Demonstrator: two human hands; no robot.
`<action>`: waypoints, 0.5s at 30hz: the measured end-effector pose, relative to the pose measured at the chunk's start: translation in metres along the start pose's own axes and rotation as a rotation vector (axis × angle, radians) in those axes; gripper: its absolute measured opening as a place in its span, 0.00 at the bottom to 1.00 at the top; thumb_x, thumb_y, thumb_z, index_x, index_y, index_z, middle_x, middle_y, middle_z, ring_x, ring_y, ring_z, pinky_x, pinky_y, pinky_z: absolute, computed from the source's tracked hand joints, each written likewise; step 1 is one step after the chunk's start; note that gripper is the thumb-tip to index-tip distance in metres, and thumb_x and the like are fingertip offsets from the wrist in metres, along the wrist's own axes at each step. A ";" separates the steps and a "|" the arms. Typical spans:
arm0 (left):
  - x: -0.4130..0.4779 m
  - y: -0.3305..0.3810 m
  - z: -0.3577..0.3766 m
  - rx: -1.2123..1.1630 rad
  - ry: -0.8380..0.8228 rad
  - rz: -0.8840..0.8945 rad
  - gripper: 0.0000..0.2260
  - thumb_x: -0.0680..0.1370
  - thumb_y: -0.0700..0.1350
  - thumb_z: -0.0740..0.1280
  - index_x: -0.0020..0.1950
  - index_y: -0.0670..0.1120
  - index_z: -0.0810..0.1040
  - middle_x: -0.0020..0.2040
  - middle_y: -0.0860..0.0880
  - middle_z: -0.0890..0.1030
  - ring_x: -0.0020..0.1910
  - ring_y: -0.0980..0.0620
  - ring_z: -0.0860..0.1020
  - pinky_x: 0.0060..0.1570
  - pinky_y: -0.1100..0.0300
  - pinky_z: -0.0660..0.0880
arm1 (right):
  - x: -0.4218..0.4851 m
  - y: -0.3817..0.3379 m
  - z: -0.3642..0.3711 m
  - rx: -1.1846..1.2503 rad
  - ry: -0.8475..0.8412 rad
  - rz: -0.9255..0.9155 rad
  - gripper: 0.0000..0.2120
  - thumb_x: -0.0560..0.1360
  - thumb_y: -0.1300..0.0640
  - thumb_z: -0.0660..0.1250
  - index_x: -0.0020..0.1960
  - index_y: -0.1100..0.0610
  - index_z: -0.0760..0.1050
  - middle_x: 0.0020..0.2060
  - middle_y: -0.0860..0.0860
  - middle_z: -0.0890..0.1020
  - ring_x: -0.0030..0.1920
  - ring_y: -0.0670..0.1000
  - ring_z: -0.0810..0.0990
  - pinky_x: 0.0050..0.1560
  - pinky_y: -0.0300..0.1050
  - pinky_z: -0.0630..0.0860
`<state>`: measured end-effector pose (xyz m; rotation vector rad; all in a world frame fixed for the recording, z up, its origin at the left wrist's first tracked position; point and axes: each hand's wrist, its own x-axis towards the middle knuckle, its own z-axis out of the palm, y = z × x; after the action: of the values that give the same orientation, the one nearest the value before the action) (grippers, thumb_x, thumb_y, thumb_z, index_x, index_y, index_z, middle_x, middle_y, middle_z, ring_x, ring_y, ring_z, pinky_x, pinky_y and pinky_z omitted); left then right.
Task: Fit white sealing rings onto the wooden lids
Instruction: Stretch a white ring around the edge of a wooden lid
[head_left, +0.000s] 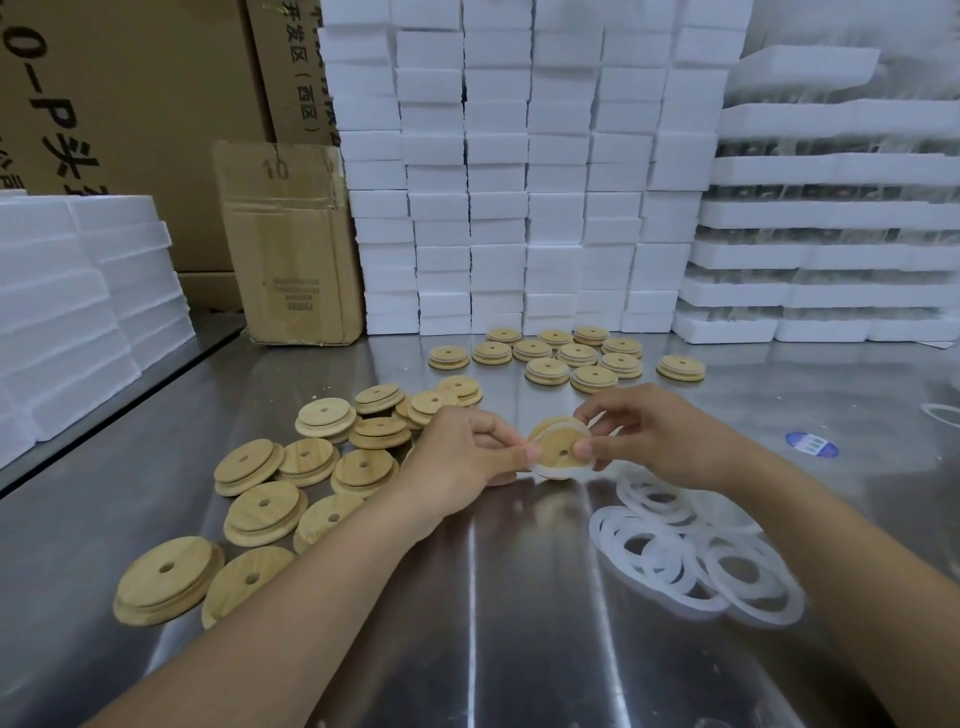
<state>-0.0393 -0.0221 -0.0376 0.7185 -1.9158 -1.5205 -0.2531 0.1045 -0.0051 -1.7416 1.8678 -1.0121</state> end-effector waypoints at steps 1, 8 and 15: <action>0.000 0.001 -0.001 0.005 0.004 -0.005 0.05 0.73 0.40 0.81 0.42 0.41 0.87 0.41 0.42 0.89 0.43 0.49 0.88 0.50 0.57 0.85 | 0.001 0.001 -0.001 0.008 -0.008 0.001 0.07 0.76 0.52 0.78 0.52 0.52 0.84 0.44 0.52 0.89 0.44 0.53 0.88 0.60 0.56 0.82; -0.003 -0.001 0.004 0.140 0.061 0.034 0.07 0.74 0.45 0.82 0.43 0.43 0.89 0.40 0.46 0.89 0.45 0.46 0.88 0.45 0.62 0.84 | 0.000 0.006 -0.003 0.065 -0.031 0.014 0.07 0.76 0.52 0.78 0.52 0.52 0.85 0.44 0.52 0.89 0.45 0.53 0.89 0.53 0.43 0.79; -0.009 0.001 0.008 0.401 0.030 0.116 0.05 0.76 0.49 0.79 0.41 0.49 0.90 0.39 0.52 0.88 0.42 0.49 0.86 0.42 0.57 0.81 | -0.002 0.003 -0.001 -0.004 -0.137 0.079 0.06 0.79 0.50 0.74 0.52 0.52 0.82 0.38 0.59 0.85 0.32 0.52 0.69 0.36 0.49 0.65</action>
<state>-0.0392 -0.0102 -0.0393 0.7757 -2.2252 -1.0593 -0.2553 0.1068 -0.0066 -1.6800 1.8380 -0.8389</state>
